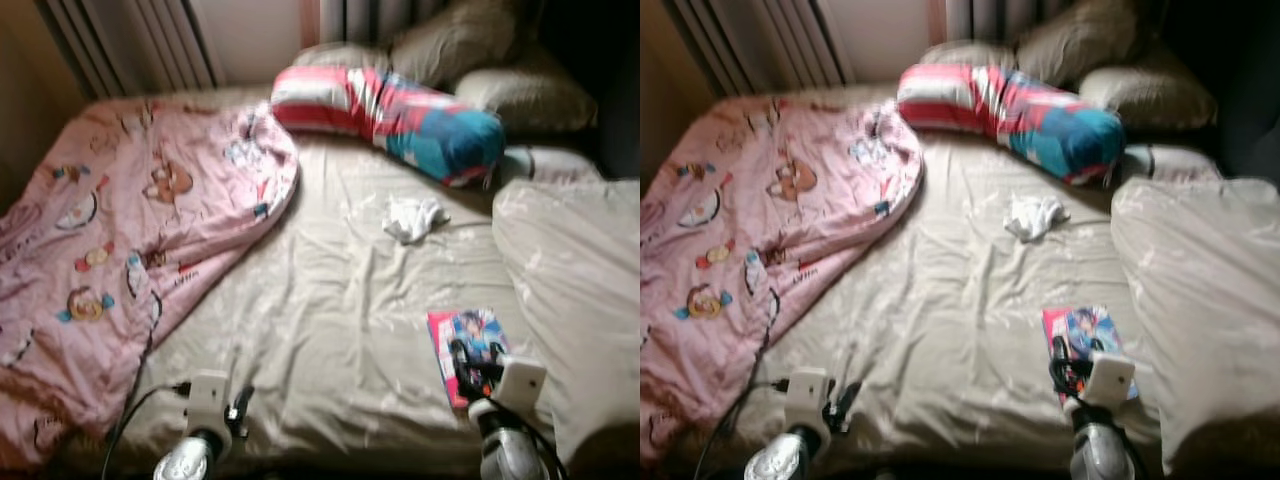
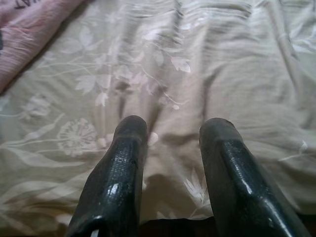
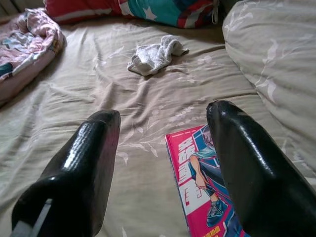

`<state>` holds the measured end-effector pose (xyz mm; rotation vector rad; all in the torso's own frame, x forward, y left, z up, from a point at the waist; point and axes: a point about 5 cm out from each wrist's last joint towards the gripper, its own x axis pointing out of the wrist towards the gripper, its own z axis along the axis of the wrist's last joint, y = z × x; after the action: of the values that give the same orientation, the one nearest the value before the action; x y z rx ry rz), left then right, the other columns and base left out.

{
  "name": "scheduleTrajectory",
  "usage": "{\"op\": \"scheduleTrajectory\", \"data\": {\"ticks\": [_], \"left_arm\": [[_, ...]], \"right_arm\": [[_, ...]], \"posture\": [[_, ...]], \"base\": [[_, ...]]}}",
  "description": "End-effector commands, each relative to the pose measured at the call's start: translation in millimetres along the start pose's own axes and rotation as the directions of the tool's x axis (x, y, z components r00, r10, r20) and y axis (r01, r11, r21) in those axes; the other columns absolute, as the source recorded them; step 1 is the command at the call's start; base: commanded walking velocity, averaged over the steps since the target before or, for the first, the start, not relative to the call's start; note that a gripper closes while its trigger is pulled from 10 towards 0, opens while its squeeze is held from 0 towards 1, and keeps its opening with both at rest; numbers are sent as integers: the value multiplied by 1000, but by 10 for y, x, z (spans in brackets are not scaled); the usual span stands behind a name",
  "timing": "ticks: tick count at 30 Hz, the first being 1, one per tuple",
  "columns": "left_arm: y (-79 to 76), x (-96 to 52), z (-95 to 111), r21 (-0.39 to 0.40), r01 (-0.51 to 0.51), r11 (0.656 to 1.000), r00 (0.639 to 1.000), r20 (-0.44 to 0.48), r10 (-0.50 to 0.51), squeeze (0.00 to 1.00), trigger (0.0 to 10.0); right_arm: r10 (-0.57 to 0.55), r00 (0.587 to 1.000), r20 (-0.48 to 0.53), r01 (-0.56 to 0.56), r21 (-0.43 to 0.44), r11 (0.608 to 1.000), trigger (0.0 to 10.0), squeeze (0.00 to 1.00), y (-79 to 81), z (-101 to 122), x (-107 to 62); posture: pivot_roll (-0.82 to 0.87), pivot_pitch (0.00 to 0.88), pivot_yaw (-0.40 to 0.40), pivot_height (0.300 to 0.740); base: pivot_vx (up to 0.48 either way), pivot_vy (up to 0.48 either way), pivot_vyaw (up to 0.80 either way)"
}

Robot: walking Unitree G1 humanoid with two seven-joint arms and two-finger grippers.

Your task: Clean up the room

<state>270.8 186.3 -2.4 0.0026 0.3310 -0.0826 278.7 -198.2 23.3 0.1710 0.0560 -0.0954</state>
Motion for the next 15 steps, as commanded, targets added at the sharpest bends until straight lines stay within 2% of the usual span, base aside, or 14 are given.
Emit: {"op": "scheduleTrajectory", "data": {"ticks": [1, 6, 9, 10, 12, 15], "left_arm": [[61, -59, -140, -15, -35, 999, 997, -64, 34, 0, 10000], [64, -90, -248, -26, -50, 998, 991, -123, 46, 0, 10000], [85, -132, -366, -53, -80, 995, 979, -193, 69, 0, 10000], [85, -132, -366, -53, -80, 995, 979, -193, 69, 0, 10000], [107, -203, -506, -79, -110, 991, 958, -276, 85, 0, 10000], [120, -309, -671, -70, -125, 990, 926, -365, 91, 0, 10000]], "right_arm": [[-21, 992, -123, 21, 4, 1000, 10000, 0, -41, -225, -125], [-35, 963, -268, 38, 6, 999, 10000, 0, -64, -454, -261], [-75, 912, -402, 80, -5, 997, 10000, 0, -120, -660, -425], [-75, 912, -402, 80, -5, 997, 10000, 0, -120, -660, -425], [-99, 861, -499, 103, -19, 994, 10000, 0, -162, -804, -563], [-107, 813, -572, 85, -64, 994, 10000, 0, -185, -911, -685]], "posture": [[-88, 98, 46, 740], [-93, 87, 45, 740], [-95, 79, 47, 740], [-95, 79, 47, 740], [-92, 72, 47, 740], [-86, 81, 46, 740]], "base": [[0, 0, 0], [0, 0, 0], [0, 0, 0], [0, 0, 0], [0, 0, 0], [0, 0, 0]]}}
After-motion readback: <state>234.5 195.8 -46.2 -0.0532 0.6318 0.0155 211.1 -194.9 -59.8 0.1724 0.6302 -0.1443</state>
